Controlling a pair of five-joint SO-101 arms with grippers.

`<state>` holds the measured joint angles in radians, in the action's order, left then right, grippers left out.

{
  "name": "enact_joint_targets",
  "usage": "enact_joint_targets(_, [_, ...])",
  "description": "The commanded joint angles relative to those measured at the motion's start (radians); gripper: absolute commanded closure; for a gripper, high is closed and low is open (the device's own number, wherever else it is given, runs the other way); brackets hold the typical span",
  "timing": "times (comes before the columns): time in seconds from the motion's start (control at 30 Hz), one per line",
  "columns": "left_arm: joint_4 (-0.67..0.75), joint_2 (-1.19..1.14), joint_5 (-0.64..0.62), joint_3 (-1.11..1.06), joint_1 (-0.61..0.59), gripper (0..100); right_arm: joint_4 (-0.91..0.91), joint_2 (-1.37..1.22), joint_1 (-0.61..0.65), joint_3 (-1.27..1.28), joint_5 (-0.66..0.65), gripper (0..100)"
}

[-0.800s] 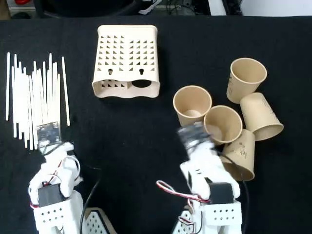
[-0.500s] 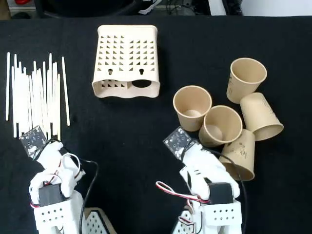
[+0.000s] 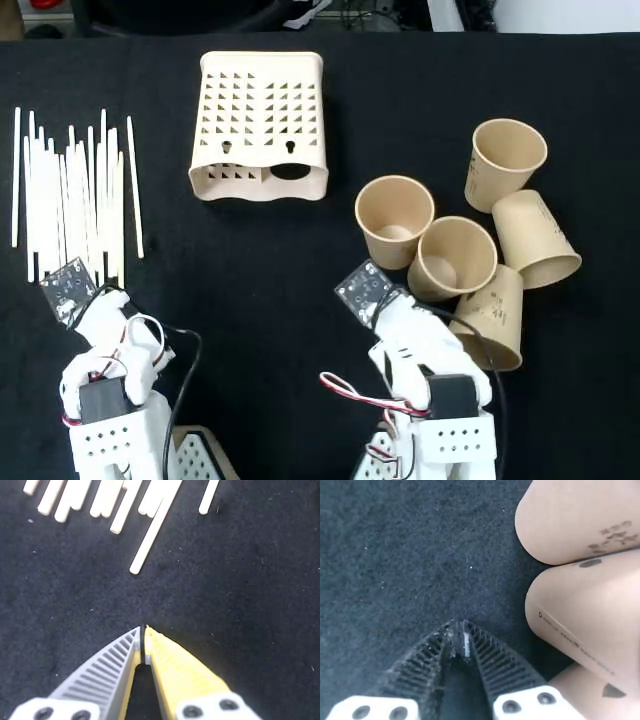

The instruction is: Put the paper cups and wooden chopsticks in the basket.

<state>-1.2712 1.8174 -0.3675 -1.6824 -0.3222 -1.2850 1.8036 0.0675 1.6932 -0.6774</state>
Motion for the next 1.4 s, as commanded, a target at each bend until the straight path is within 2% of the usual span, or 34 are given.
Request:
enact_joint_targets(0.0, [-0.005,0.005,-0.006,-0.016,0.012,97,0.003,0.062,0.012,-0.007,-0.009,98.5])
enact_joint_targets(0.77, [-0.005,0.005,-0.006,-0.016,0.012,97,0.025,0.064,0.023,-0.015,-0.011,98.4])
enact_joint_targets(0.9, [-0.005,0.005,-0.006,-0.016,0.012,97,0.063,0.064,0.097,-0.113,-0.011,98.4])
enact_joint_targets(1.17, [-0.005,0.005,-0.006,-0.016,0.012,97,0.114,0.053,0.342,-0.424,-0.002,98.2])
enact_joint_targets(1.3, [-0.005,0.005,-0.006,-0.016,0.012,97,0.175,0.015,0.344,-0.432,0.0,86.4])
enact_joint_targets(1.37, [-0.005,0.005,-0.006,-0.016,0.012,97,0.201,-0.064,0.344,-0.449,0.0,83.6])
